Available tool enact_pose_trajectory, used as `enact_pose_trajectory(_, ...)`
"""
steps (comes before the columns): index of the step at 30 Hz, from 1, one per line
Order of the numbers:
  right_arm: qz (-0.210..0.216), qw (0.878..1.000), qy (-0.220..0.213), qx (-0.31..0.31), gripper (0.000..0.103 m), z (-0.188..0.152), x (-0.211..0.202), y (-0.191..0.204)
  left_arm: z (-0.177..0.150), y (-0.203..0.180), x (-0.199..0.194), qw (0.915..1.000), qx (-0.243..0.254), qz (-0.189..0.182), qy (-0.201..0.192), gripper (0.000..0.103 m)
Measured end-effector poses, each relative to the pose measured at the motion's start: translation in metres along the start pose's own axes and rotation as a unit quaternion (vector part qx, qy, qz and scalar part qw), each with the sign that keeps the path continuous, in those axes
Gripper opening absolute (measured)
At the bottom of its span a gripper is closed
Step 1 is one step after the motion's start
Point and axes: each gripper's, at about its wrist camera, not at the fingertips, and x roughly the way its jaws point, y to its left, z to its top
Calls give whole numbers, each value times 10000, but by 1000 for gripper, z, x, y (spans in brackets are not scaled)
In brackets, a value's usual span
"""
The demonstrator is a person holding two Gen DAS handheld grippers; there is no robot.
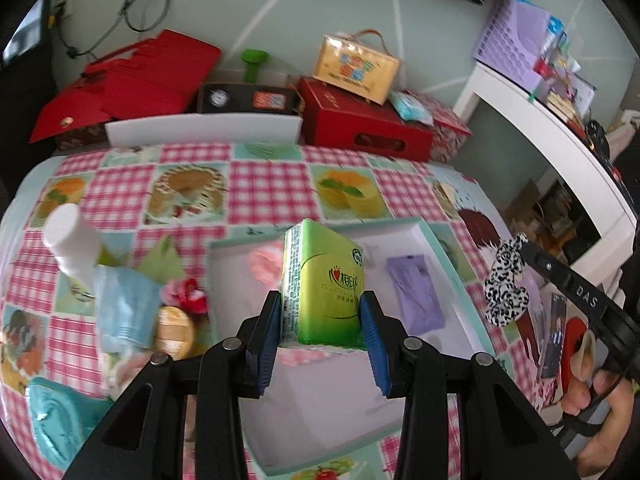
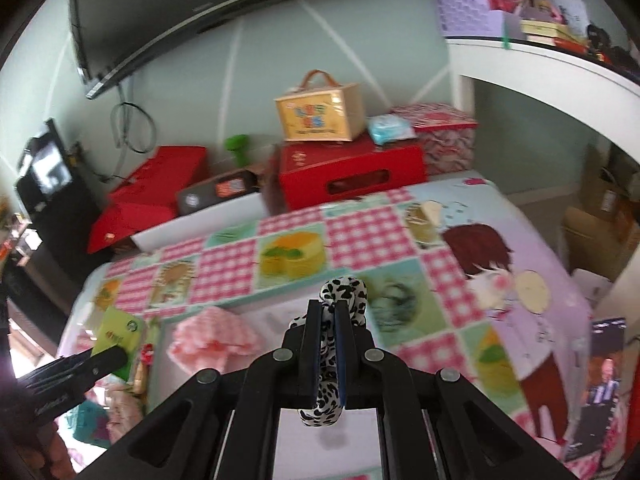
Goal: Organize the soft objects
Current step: 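Carry the tissue pack into the tray and open the left gripper while the right carries the scrunchie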
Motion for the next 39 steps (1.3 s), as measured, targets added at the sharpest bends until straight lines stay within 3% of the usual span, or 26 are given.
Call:
enact_pose_trajectory(7, -227, 9996, 131, -58, 7, -4, 9, -6, -7, -14, 24, 9997, 160, -52, 201, 41)
enact_pose_trajectory(19, -339, 9921, 1171, -294, 7, -32, 67, -8, -17, -15, 85, 9977, 109, 30, 670, 41)
enact_pose_trajectory(25, -359, 9912, 1233, -323, 10, -34, 69, -8, -18, -18, 89, 9971, 132, 116, 746, 43)
enact_pose_trajectory(29, -300, 9917, 1190, -381, 11, -31, 64, -3, -16, -20, 80, 9975, 177, 219, 643, 61)
enact_pose_trajectory(33, -242, 9935, 1044, -393, 25, -26, 55, 0, -9, -18, 64, 9987, 180, 214, 429, 63)
enact_pose_trajectory(34, -227, 9942, 973, -403, 29, -24, 50, 2, -8, -18, 61, 9989, 176, 227, 377, 67)
enact_pose_trajectory(35, -215, 9946, 932, -410, 32, -23, 48, 3, -6, -17, 57, 9991, 174, 248, 311, 80)
enact_pose_trajectory(36, -209, 9950, 882, -421, 33, -21, 44, 4, -5, -16, 53, 9992, 165, 261, 244, 83)
enact_pose_trajectory(39, -157, 9960, 761, -441, 34, -18, 37, 7, -1, -13, 42, 9996, 138, 241, 68, 83)
